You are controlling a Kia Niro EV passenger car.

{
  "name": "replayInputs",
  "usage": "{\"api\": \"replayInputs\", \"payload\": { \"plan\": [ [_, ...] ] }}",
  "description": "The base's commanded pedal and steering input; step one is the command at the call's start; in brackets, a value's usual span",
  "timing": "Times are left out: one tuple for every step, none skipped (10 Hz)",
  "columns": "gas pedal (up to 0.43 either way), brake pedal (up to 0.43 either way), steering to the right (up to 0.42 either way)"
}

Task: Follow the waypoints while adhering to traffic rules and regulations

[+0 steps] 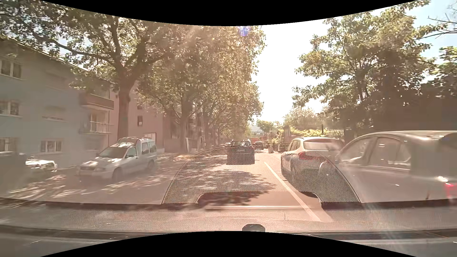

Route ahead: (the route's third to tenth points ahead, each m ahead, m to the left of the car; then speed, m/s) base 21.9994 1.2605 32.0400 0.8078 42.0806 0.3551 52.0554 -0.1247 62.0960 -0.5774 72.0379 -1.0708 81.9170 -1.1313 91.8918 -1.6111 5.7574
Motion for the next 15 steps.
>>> {"api": "replayInputs", "payload": {
  "plan": [
    [0.039,0.0,0.022],
    [0.039,0.0,0.022],
    [0.039,0.0,0.022],
    [0.039,0.0,0.023],
    [0.039,0.0,0.023],
    [0.039,0.0,0.023],
    [0.039,0.0,0.023],
    [0.039,0.0,0.023],
    [0.039,0.0,0.023],
    [0.047,0.0,0.023],
    [0.047,0.0,0.022],
    [0.047,0.0,0.023],
    [0.047,0.0,0.021],
    [0.047,0.0,0.019],
    [0.047,0.0,0.016]
  ]
}}
